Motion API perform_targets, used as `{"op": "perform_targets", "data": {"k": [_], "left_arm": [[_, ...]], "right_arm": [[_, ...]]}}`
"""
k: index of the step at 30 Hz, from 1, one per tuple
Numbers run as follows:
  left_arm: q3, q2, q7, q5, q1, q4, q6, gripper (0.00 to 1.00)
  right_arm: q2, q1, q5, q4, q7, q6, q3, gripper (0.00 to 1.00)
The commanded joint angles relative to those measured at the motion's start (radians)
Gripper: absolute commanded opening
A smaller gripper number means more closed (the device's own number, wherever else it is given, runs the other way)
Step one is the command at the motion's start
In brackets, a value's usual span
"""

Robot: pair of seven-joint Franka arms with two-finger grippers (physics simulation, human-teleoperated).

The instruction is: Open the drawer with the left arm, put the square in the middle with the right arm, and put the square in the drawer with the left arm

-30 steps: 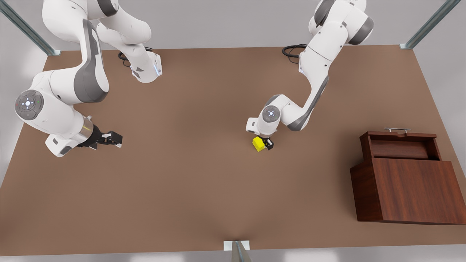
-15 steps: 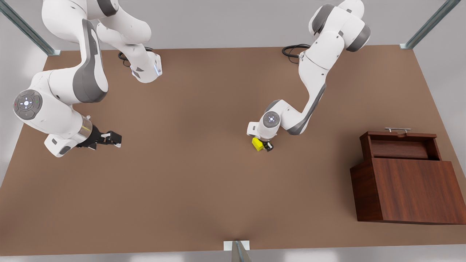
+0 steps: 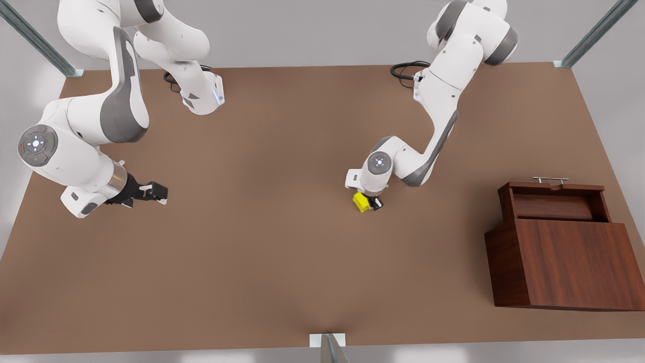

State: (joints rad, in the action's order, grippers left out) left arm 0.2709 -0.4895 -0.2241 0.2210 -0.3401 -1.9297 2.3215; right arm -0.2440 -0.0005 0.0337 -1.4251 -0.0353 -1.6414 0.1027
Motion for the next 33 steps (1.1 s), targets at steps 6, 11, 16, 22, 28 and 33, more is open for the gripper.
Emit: {"op": "perform_targets", "data": {"k": [6,11,16,22,28,33], "left_arm": [[-0.145,0.396,0.459,-0.129,0.202,0.04,-0.439,0.6],[-0.26,0.439,0.422,-0.155,0.377,0.031,-0.465,0.6],[-0.268,0.378,0.115,-0.144,0.506,0.008,-0.375,0.6],[-0.268,0.31,0.019,-0.143,0.628,0.025,-0.294,0.6],[-0.269,0.243,-0.083,-0.141,0.705,0.06,-0.231,0.6],[-0.271,0.213,-0.132,-0.137,0.728,0.078,-0.226,0.94]], "right_arm": [[0.0,-0.001,0.0,0.0,0.0,0.002,0.0,1.0],[0.0,-0.001,0.0,0.0,0.002,0.005,-0.001,1.0],[0.0,-0.001,0.002,0.002,0.014,0.005,-0.005,1.0],[0.0,-0.001,0.002,0.0,0.015,0.005,-0.005,1.0],[0.0,-0.001,0.002,0.0,0.018,0.006,-0.005,1.0],[0.0,-0.001,0.002,0.002,0.018,0.006,-0.005,1.0]]}}
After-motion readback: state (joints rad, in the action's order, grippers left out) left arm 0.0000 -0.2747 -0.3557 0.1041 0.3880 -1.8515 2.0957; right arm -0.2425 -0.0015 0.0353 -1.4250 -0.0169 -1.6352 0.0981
